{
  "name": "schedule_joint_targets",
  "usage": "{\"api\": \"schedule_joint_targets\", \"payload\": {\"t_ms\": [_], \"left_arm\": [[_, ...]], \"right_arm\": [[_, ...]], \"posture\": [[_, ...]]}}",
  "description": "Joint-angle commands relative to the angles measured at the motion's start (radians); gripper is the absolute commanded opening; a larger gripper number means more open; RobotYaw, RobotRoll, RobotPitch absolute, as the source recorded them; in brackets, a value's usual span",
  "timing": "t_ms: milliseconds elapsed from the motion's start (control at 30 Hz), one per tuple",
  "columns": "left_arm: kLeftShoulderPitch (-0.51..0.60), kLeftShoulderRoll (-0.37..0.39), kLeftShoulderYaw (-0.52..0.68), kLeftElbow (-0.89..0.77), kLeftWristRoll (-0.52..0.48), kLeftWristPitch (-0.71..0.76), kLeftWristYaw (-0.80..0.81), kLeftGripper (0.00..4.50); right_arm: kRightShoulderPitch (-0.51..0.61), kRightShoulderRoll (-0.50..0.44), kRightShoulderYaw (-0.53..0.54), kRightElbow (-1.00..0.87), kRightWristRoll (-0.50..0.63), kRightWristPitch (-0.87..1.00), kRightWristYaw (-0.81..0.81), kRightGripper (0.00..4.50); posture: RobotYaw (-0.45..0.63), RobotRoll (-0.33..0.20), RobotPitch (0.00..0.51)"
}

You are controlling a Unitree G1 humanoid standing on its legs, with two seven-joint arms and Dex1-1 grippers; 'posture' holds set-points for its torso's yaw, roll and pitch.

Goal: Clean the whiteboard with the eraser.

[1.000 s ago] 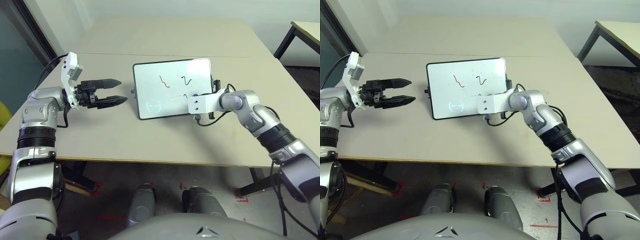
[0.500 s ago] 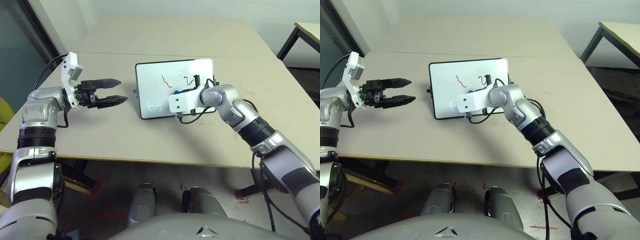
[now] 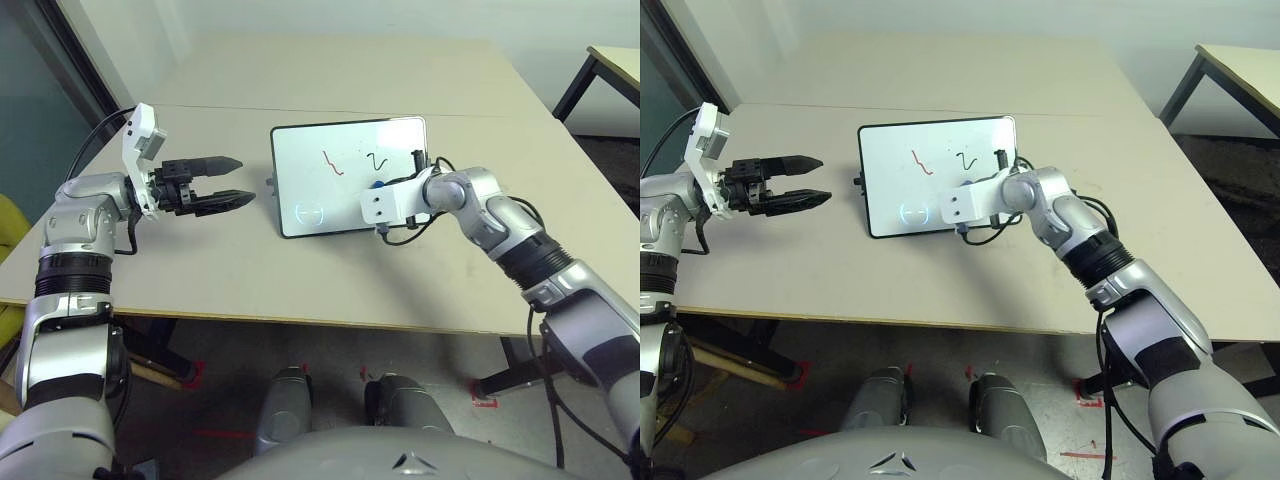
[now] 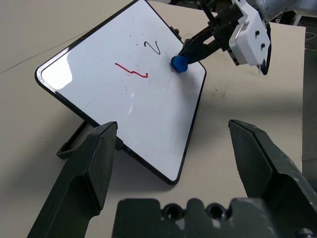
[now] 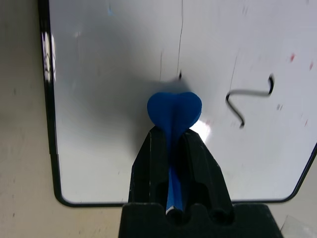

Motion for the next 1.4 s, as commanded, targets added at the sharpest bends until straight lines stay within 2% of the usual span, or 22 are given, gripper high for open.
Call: {"api": "schedule_joint_targets", "payload": {"t_ms": [33, 400, 1000, 1133, 1400], "left_arm": [[-0.021, -0.004, -0.009, 0.007, 0.007, -0.008, -0.003, 4.5], [-0.025, -0.001, -0.01, 0.007, 0.008, -0.006, -0.003, 4.5], [0.002, 0.004, 0.002, -0.024, -0.004, 0.008, 0.01, 4.5], [0.008, 0.005, 0.003, -0.032, -0.006, 0.011, 0.011, 4.5], [0.001, 0.003, 0.001, -0.023, -0.003, 0.009, 0.01, 4.5]], "right_arm": [[0.025, -0.029, -0.009, 0.034, -0.006, 0.009, 0.005, 0.11], [0.008, 0.023, 0.006, 0.01, -0.001, 0.015, 0.012, 0.11], [-0.096, 0.147, 0.03, 0.121, -0.017, -0.035, -0.012, 0.11], [-0.098, 0.133, 0.019, 0.145, -0.015, -0.042, -0.019, 0.11], [-0.075, 0.035, -0.03, 0.127, 0.018, -0.041, 0.001, 0.11]], "posture": [[0.25, 0.0, 0.0], [0.26, 0.0, 0.0], [0.28, 0.0, 0.0], [0.28, 0.0, 0.0], [0.28, 0.0, 0.0]]}}
